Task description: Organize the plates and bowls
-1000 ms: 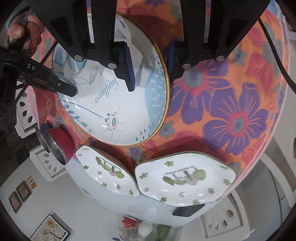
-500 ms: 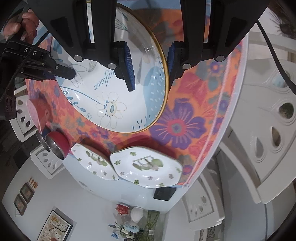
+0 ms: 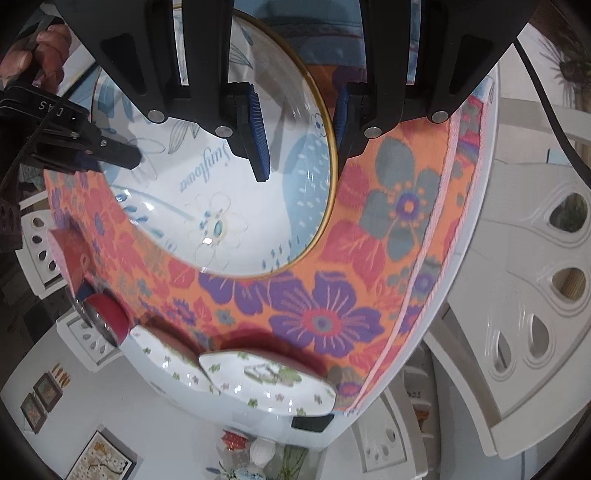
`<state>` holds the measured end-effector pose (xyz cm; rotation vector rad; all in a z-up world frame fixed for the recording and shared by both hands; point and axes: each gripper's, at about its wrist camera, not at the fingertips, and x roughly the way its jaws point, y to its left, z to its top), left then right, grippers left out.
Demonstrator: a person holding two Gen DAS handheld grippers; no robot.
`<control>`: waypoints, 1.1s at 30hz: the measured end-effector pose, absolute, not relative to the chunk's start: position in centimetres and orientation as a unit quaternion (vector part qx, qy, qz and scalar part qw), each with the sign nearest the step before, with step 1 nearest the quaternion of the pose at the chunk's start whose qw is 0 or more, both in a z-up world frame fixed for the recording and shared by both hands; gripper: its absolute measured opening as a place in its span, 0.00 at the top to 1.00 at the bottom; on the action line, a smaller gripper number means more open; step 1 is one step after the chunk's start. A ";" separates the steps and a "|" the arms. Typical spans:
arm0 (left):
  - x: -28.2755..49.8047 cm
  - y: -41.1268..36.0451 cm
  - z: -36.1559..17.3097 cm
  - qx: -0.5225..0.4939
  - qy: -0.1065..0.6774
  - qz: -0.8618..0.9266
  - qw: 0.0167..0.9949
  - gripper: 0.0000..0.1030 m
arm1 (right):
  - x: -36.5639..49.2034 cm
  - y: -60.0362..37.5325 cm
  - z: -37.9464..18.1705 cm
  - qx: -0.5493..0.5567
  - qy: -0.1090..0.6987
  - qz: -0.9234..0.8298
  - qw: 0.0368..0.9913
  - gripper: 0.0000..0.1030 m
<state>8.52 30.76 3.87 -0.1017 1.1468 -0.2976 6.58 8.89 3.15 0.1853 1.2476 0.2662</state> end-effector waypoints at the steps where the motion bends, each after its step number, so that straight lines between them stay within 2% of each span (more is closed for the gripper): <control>1: 8.3 30.8 3.6 -0.044 0.544 -0.142 0.826 0.74 | 6.4 9.1 3.1 0.081 0.582 0.123 0.800 0.72; 10: 6.9 31.2 2.4 -0.034 0.564 -0.161 0.809 0.74 | 4.8 9.2 2.1 0.076 0.594 0.121 0.792 0.73; 13: 6.7 32.0 3.6 -0.020 0.543 -0.144 0.827 0.73 | 4.7 8.7 2.9 0.076 0.587 0.114 0.798 0.73; 17: 7.1 33.9 5.6 -0.039 0.528 -0.125 0.839 0.71 | 5.0 7.0 5.7 0.081 0.567 0.095 0.814 0.73; 22: 7.1 34.1 10.7 -0.057 0.480 -0.118 0.867 0.71 | 5.4 5.7 11.5 0.099 0.518 0.102 0.843 0.73; 23: 7.2 33.8 12.2 -0.063 0.466 -0.121 0.874 0.69 | 5.4 5.6 12.7 0.103 0.507 0.108 0.849 0.73; 24: 7.3 33.4 13.4 -0.064 0.455 -0.120 0.880 0.62 | 5.5 5.6 14.2 0.105 0.490 0.117 0.858 0.72; 26: 7.5 32.8 15.6 -0.066 0.436 -0.116 0.890 0.61 | 5.6 5.7 16.4 0.100 0.465 0.126 0.871 0.62; 27: 7.5 32.4 16.5 -0.070 0.429 -0.120 0.892 0.60 | 5.7 5.7 17.5 0.099 0.454 0.130 0.876 0.47; 28: 7.7 31.9 17.4 -0.075 0.423 -0.126 0.894 0.58 | 5.6 5.5 18.4 0.102 0.442 0.133 0.881 0.42; 30: 8.3 31.0 19.4 -0.083 0.417 -0.145 0.894 0.50 | 5.2 4.8 20.1 0.118 0.413 0.142 0.892 0.41; 33: 9.1 29.7 21.3 -0.077 0.399 -0.161 0.900 0.47 | 5.1 3.8 21.0 0.141 0.400 0.140 0.895 0.41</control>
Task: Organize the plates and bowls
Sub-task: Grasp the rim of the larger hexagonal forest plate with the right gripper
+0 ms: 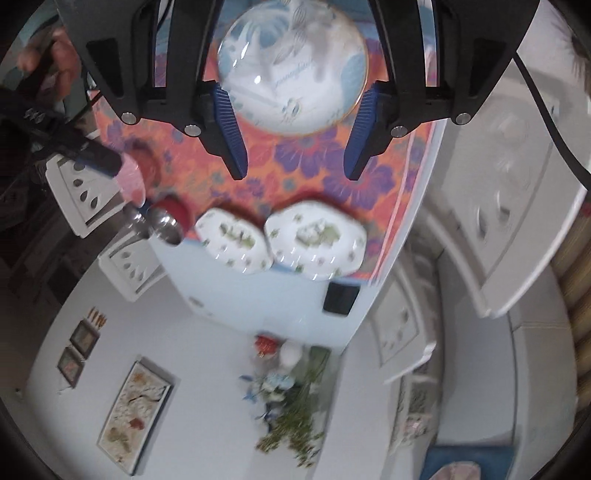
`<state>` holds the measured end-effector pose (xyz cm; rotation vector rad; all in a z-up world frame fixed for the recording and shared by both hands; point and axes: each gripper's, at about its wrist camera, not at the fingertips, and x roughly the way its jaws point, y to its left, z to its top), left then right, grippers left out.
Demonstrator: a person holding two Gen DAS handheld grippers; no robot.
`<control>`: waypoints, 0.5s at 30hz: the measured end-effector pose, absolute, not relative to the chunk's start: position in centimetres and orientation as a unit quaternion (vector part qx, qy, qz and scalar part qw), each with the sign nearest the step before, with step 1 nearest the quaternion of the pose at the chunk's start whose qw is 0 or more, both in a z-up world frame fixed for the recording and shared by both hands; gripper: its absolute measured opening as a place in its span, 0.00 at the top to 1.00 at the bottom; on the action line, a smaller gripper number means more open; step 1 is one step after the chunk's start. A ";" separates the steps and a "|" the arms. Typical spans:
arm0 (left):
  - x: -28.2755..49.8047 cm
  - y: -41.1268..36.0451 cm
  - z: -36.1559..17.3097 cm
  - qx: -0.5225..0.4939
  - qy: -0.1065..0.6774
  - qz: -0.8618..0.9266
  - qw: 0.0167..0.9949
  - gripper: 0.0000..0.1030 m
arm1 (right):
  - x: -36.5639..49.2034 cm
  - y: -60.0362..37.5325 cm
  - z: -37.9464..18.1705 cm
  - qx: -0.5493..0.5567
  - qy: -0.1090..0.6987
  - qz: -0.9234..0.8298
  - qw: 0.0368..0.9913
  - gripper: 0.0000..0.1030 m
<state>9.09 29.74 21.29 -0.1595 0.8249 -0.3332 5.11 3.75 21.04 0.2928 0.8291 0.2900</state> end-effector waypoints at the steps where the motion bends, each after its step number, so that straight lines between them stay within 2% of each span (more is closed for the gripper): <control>1: 9.4 29.4 21.8 -0.072 0.393 -0.162 0.902 0.46 | 5.4 3.5 21.0 0.146 0.401 0.136 0.894 0.41; 5: 12.3 29.0 23.6 -0.055 0.375 -0.175 0.909 0.40 | 6.6 2.9 21.4 0.175 0.405 0.128 0.888 0.41; 8: 15.4 28.9 24.0 -0.032 0.379 -0.185 0.906 0.40 | 8.8 3.6 21.7 0.174 0.397 0.110 0.894 0.41; 15: 24.7 29.5 20.6 0.024 0.423 -0.210 0.881 0.40 | 16.0 5.3 17.8 0.229 0.426 0.041 0.874 0.41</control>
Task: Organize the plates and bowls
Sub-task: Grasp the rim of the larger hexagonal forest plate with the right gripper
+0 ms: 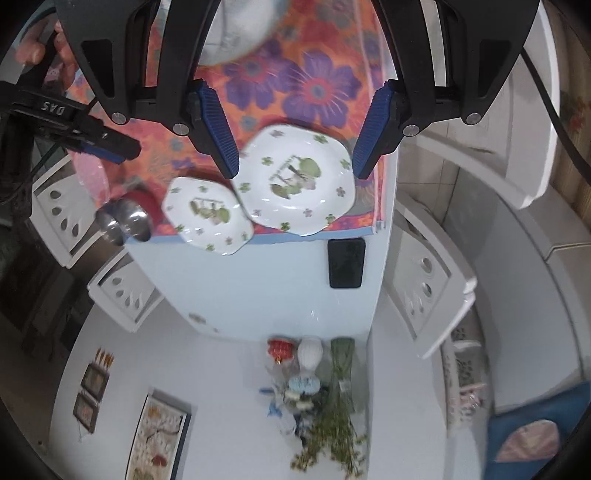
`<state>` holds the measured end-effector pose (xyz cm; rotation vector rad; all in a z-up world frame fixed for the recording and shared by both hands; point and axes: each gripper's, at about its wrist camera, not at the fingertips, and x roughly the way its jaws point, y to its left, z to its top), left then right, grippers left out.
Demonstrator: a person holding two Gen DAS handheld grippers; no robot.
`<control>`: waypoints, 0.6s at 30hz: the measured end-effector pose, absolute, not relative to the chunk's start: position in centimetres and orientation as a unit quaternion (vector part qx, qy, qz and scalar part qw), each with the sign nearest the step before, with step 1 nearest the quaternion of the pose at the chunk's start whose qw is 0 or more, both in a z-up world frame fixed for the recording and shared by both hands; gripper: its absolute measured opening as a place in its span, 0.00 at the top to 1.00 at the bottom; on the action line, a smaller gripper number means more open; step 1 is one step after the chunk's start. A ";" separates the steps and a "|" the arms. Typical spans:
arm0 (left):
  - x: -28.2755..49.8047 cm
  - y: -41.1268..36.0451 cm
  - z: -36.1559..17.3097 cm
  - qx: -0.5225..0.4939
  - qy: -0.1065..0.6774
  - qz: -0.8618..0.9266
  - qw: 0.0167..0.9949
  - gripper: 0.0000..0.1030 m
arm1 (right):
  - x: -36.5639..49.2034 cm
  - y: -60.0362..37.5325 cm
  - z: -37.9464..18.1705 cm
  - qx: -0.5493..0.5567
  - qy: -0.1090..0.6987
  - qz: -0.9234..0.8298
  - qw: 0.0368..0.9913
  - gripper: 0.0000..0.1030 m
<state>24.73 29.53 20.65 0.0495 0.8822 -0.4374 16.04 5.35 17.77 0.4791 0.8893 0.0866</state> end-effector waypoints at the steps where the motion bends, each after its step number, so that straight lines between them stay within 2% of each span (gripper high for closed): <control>1: 26.2 29.7 19.7 0.023 0.433 -0.212 0.876 0.40 | 17.2 5.6 16.6 0.237 0.436 0.030 0.868 0.41; 10: 34.6 29.8 10.4 -0.013 0.504 -0.232 0.832 0.47 | 24.0 7.1 8.5 0.247 0.499 -0.043 0.830 0.48; 18: 37.3 30.7 4.4 -0.046 0.546 -0.204 0.811 0.68 | 28.9 7.6 4.3 0.220 0.537 -0.055 0.813 0.62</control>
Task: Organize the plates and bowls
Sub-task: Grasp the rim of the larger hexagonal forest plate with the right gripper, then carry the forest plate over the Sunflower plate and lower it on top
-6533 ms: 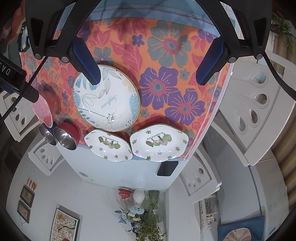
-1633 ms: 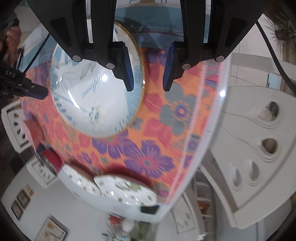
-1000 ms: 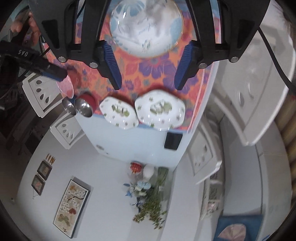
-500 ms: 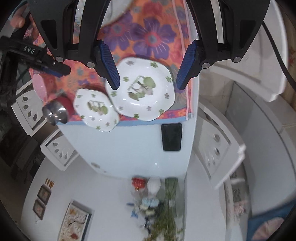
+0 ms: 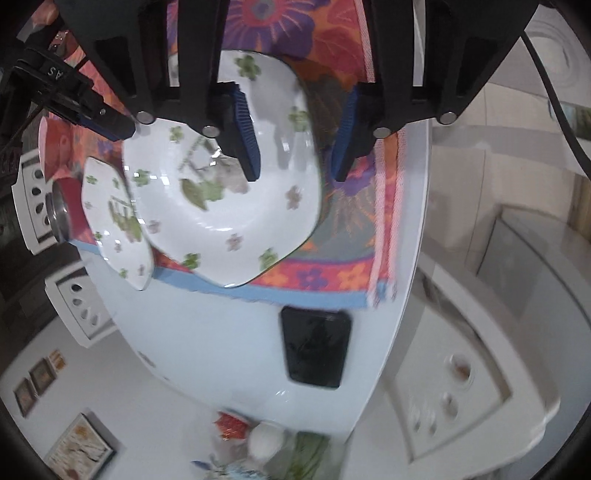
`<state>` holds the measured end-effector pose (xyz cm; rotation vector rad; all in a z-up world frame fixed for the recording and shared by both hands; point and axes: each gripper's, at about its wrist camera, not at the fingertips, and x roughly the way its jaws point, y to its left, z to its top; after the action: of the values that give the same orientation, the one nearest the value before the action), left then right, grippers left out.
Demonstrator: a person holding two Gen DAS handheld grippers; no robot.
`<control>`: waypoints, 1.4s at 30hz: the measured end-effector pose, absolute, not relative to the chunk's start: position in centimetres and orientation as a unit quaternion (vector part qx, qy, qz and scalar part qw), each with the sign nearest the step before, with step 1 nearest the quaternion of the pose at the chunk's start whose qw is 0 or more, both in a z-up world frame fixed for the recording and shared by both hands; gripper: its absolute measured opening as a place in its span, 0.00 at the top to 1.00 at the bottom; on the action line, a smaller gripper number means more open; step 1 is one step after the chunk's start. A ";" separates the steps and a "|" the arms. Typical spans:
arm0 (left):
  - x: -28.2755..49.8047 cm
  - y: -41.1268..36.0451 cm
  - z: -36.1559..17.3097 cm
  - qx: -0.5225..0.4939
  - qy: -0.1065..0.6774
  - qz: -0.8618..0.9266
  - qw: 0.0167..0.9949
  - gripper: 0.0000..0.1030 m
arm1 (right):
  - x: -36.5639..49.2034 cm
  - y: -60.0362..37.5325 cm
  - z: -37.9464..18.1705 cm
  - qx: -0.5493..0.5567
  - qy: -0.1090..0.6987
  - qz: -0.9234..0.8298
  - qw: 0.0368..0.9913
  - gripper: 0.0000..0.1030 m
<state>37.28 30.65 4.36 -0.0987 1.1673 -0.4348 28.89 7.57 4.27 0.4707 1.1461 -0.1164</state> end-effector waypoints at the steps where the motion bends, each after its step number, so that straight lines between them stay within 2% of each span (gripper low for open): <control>1: 37.4 30.7 4.0 -0.049 0.548 -0.206 0.810 0.68 | 29.3 7.6 3.8 0.219 0.540 -0.054 0.811 0.66; 6: 37.8 30.8 2.6 -0.069 0.556 -0.226 0.797 0.68 | 31.0 8.1 2.4 0.212 0.544 -0.032 0.811 0.80; 15: 38.4 30.4 1.9 -0.075 0.557 -0.241 0.791 0.68 | 30.9 9.8 3.2 0.185 0.550 -0.046 0.813 0.79; 20: 39.3 31.4 1.9 -0.091 0.559 -0.246 0.787 0.69 | 29.1 12.4 3.0 0.219 0.567 -0.026 0.794 0.75; 27: 39.3 30.5 1.3 -0.073 0.559 -0.253 0.787 0.68 | 30.8 9.9 1.6 0.243 0.564 -0.010 0.789 0.75; 31: 39.3 30.4 1.4 -0.063 0.553 -0.253 0.791 0.68 | 32.8 10.4 1.7 0.188 0.557 0.014 0.809 0.74; 35: 37.6 29.5 2.1 -0.008 0.536 -0.238 0.810 0.68 | 32.3 11.1 2.4 0.139 0.546 0.027 0.825 0.73; 42: 34.0 30.7 4.6 -0.032 0.513 -0.228 0.827 0.68 | 28.9 11.7 4.4 0.119 0.536 0.059 0.833 0.73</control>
<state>34.03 30.69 4.63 -0.0677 1.0905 -0.4842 28.85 11.70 4.39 0.2522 1.1368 0.1248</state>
